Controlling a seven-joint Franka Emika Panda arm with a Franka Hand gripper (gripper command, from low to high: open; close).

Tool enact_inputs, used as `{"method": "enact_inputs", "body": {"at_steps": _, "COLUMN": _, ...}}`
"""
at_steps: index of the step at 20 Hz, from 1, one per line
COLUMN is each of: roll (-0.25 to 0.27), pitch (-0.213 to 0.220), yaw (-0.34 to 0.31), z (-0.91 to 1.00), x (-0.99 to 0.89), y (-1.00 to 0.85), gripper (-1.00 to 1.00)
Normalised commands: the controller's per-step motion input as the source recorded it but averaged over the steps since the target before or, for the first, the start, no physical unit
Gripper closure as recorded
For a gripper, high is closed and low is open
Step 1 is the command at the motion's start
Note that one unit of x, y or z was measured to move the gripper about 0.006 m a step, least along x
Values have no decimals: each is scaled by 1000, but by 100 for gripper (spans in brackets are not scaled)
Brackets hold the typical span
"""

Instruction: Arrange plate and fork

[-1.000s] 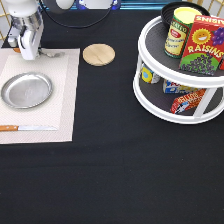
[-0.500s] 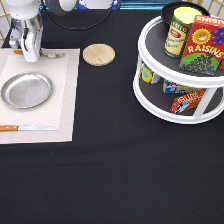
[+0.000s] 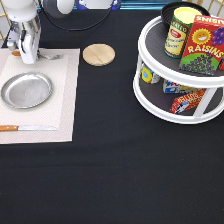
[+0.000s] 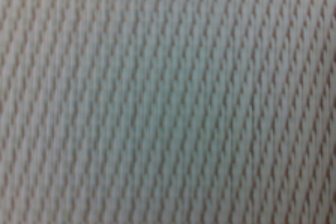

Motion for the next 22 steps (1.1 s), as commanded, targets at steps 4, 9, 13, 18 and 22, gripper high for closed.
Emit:
{"method": "enact_inputs", "body": {"at_steps": 4, "roll": -97, "pitch": 16, "yaw": 54, "z": 179, "x": 73, "y": 219, "gripper": -100}}
{"method": "enact_inputs", "body": {"at_steps": 9, "roll": -95, "pitch": 21, "yaw": 88, "z": 568, "x": 158, "y": 235, "gripper": -100}}
{"method": "enact_inputs", "body": {"at_steps": 13, "roll": -111, "pitch": 49, "yaw": 97, "z": 901, "x": 193, "y": 384, "gripper": -100}}
{"method": "enact_inputs", "body": {"at_steps": 18, "roll": -151, "pitch": 86, "yaw": 66, "z": 1000, "x": 410, "y": 547, "gripper": -100}}
{"method": "enact_inputs", "body": {"at_steps": 22, "roll": -170, "pitch": 106, "yaw": 64, "z": 728, "x": 335, "y": 479, "gripper": -100}}
